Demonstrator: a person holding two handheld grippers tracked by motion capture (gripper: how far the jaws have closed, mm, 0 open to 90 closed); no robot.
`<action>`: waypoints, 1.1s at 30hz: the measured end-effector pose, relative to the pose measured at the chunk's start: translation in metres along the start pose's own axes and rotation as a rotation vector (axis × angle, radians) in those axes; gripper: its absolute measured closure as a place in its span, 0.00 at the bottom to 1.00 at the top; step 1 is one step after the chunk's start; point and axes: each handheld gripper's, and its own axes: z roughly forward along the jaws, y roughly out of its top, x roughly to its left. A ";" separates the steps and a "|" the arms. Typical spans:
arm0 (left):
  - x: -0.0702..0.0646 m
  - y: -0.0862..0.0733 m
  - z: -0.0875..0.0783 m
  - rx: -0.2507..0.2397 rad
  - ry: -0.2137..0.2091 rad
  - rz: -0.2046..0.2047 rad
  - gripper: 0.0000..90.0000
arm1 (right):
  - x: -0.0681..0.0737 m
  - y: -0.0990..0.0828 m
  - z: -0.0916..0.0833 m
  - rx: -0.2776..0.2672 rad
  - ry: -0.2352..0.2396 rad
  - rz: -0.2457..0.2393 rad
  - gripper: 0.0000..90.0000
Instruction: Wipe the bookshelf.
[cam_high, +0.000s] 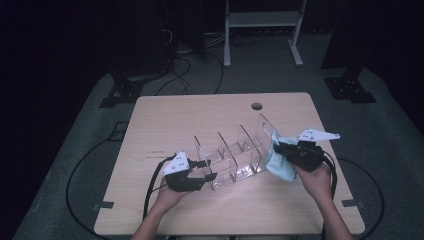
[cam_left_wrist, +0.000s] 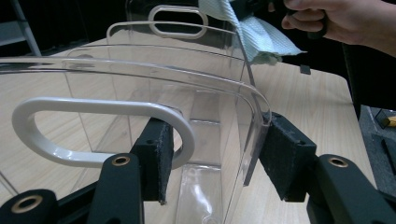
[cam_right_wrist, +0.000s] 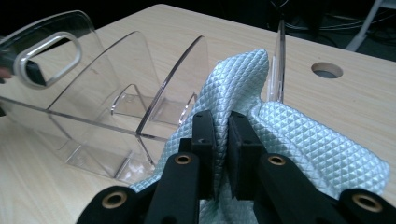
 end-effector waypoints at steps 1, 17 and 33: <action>0.000 0.000 -0.001 -0.002 0.002 0.000 0.52 | 0.002 0.001 0.001 0.003 -0.001 -0.008 0.91; -0.008 -0.001 0.001 0.000 0.051 0.016 0.52 | 0.005 0.004 0.006 0.003 -0.008 -0.016 0.91; -0.011 -0.003 -0.005 0.000 0.047 0.015 0.53 | 0.010 0.001 0.011 -0.013 0.018 -0.013 0.91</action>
